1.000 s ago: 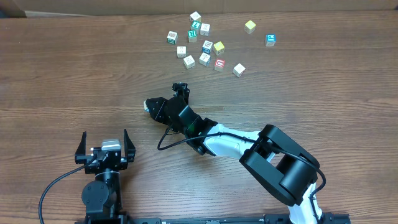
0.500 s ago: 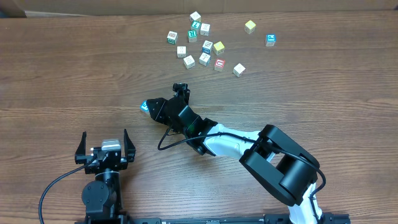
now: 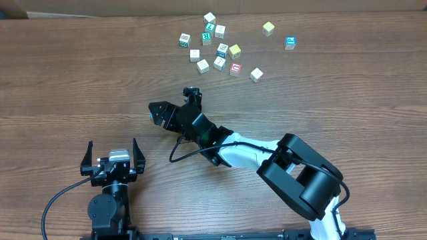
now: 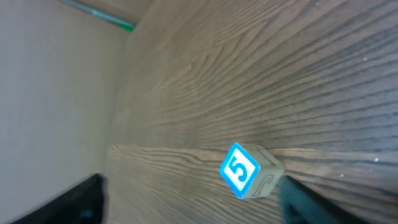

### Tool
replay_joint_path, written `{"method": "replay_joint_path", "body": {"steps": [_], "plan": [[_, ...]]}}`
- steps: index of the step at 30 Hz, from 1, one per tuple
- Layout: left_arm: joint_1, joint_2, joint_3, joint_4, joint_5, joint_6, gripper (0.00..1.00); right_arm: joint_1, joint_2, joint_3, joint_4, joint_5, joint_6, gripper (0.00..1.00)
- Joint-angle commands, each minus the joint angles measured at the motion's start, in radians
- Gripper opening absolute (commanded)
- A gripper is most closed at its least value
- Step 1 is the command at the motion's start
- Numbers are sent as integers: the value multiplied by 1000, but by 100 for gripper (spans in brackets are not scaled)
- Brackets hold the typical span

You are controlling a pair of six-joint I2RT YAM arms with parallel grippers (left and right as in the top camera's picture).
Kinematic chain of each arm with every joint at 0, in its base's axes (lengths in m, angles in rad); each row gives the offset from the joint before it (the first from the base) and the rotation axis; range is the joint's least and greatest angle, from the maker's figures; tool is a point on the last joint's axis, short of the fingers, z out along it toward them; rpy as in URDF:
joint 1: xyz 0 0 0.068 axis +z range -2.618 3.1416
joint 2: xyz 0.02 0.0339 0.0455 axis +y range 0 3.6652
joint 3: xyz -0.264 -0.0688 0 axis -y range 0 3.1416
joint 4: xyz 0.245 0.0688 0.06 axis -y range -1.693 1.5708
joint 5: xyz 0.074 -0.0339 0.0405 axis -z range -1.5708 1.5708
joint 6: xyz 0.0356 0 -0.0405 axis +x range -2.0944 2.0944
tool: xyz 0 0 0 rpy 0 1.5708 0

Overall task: Form a horizontal line
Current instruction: 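Lower the '1' block onto the table and open the right gripper, then move the right gripper back to the cluster above the red 'U' block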

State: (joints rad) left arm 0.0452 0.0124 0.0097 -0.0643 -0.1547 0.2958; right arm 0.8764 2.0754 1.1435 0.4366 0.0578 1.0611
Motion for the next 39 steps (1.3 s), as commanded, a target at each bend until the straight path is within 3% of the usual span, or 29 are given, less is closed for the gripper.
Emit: {"method": "replay_joint_path", "body": {"steps": [1,9,17,28,33,39], "plan": [[-6,-6,-5,2,-9,19,100,-23,6,17,13,-26,-72,98],[-6,-6,-5,2,-9,19,100,-51,-45,18,-19,-49,-171,100],[-6,-6,-5,2,-9,19,100,-118,-56,18,-107,-52,-173,100],[-6,-6,-5,2,-9,19,99,-220,-195,18,-328,-60,-181,100],[-6,-6,-5,2,-9,19,99,-262,-280,18,-360,-60,-309,100],[-6,-6,-5,2,-9,19,100,-302,-307,17,-391,-60,-332,100]]}}
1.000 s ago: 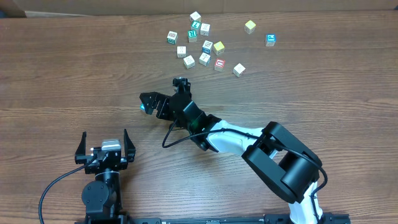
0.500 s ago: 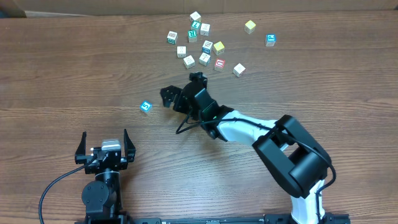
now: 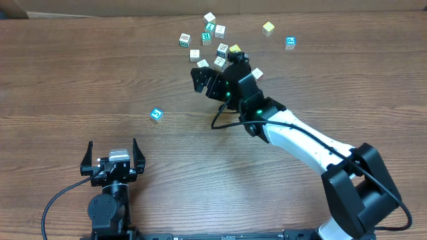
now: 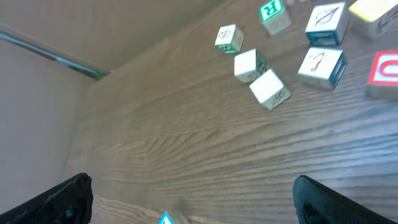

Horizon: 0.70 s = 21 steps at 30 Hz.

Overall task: Form a horizontal line
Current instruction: 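Move the right gripper back to the cluster above the red 'U' block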

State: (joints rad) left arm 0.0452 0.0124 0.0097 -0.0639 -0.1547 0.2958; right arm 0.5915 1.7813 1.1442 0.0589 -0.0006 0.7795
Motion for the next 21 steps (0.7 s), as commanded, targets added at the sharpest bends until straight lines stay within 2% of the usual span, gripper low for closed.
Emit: {"method": "replay_joint_path", "body": {"steps": [1,5,10,12,19,21], "plan": [[-6,-6,-5,1,-9,19,99,-22,-13,16,-21,-1,-75,100],[-6,-6,-5,1,-9,19,99,-40,-13,16,-38,0,-254,100],[-6,-6,-5,1,-9,19,100,-71,-5,16,-33,-2,-338,100],[-6,-6,-5,1,-9,19,99,-84,22,16,-19,0,-441,100],[-6,-6,-5,2,-9,19,99,-139,146,16,127,37,-455,100],[-6,-6,-5,1,-9,19,100,-160,197,16,187,37,-455,96]]}}
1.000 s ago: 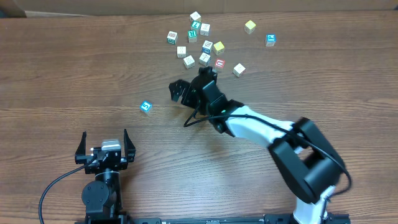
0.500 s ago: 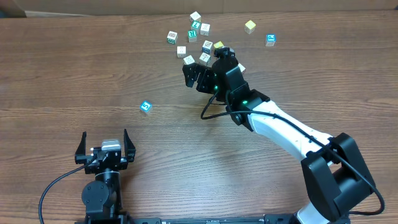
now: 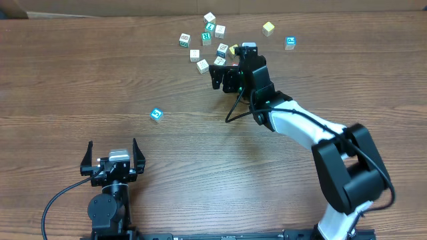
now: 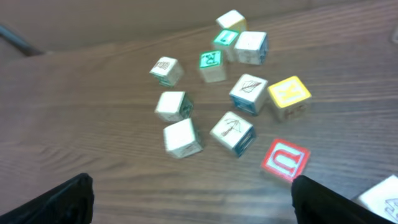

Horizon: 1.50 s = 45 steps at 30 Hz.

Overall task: Form a horizontal line
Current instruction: 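Move the right gripper back to the cluster above the red 'U' block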

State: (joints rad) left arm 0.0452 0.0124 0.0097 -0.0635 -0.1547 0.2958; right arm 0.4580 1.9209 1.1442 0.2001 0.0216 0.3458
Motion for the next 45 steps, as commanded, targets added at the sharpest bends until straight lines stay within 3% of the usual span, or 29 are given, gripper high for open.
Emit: {"method": "replay_joint_path", "body": {"steps": [1,8,15,28,38,45], "plan": [[-6,-6,-5,1,-9,19,100,-30,72,16,66,14,-22,94],[-6,-6,-5,1,-9,19,100,-35,169,17,156,14,-21,92],[-6,-6,-5,1,-9,19,100,-35,211,17,169,130,-13,86],[-6,-6,-5,1,-9,19,100,-35,314,17,204,169,-2,82],[-6,-6,-5,1,-9,19,99,-43,315,17,286,169,-3,81],[-6,-6,-5,1,-9,19,100,-41,315,17,285,169,-3,74]]}}
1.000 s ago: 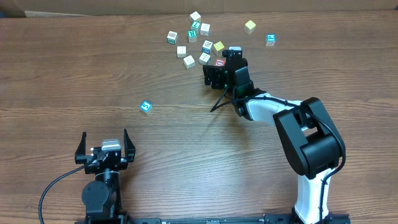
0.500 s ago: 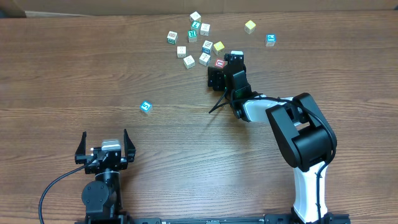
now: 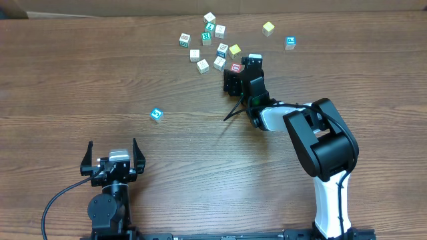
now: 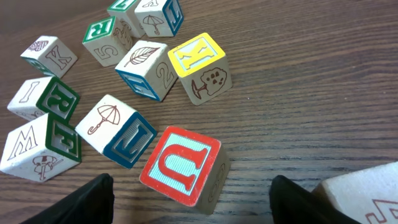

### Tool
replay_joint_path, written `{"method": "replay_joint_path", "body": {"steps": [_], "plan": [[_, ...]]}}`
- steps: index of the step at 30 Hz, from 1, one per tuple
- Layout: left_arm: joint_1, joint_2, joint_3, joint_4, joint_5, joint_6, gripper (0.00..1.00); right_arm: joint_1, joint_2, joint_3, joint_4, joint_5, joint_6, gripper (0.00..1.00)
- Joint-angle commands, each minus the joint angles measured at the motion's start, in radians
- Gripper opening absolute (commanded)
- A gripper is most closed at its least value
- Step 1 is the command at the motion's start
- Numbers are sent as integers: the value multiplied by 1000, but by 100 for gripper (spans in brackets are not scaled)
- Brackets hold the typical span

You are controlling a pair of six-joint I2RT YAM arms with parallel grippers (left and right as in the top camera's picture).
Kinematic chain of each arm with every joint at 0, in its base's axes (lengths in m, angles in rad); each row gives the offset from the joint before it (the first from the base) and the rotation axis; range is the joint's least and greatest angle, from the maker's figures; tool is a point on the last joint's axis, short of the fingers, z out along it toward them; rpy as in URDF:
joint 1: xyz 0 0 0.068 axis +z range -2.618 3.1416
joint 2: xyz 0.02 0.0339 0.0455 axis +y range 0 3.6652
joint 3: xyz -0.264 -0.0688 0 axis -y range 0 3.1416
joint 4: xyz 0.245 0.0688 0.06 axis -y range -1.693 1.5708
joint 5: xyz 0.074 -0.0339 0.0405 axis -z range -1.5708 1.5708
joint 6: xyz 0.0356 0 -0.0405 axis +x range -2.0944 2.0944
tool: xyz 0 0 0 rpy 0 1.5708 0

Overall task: Form a horizontal line
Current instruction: 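Move the right gripper back to the cluster above the red 'U' block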

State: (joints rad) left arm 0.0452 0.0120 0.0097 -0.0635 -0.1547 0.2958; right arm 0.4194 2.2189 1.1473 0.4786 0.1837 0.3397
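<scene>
Wooden letter blocks lie in a loose cluster (image 3: 212, 47) at the table's far middle. One blue "5" block (image 3: 156, 114) sits alone at mid-left. My right gripper (image 4: 189, 208) is open and low over a red "U" block (image 4: 183, 165), its dark fingertips (image 4: 93, 199) standing on either side of the block and apart from it. From overhead the right gripper (image 3: 235, 73) is just below the red block (image 3: 235, 67). My left gripper (image 3: 112, 155) rests open and empty near the front left.
Close around the red block are an umbrella block (image 4: 115, 127), a leaf block (image 4: 146, 68), a yellow block (image 4: 199, 59) and a pale block (image 4: 367, 193) at its right. A yellow block (image 3: 268, 28) and a blue one (image 3: 290, 43) lie apart at far right.
My right gripper has come down and closer to the cluster. The red "U" block, then small and ahead, now fills the space between the open fingers. The left arm has not moved.
My right gripper was open at mid-left with the blue "5" block between its fingers. Then the block lay alone there and the gripper was near the cluster. It was then over the cluster, and now sits low around the red "U" block.
</scene>
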Motion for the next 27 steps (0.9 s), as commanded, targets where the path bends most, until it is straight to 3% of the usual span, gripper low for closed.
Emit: {"method": "replay_joint_path", "body": {"steps": [1,10,20,25,27], "plan": [[-6,-6,-5,1,-9,19,100,-3,17,14,6,7,3,69],[-6,-6,-5,1,-9,19,100,-3,8,64,-44,10,-61,45],[-6,-6,-5,1,-9,19,100,-3,-113,90,-172,10,-61,38],[-6,-6,-5,1,-9,19,100,-3,-166,90,-206,10,-61,38],[-6,-6,-5,1,-9,19,100,-3,-165,90,-207,-1,-61,57]]}}
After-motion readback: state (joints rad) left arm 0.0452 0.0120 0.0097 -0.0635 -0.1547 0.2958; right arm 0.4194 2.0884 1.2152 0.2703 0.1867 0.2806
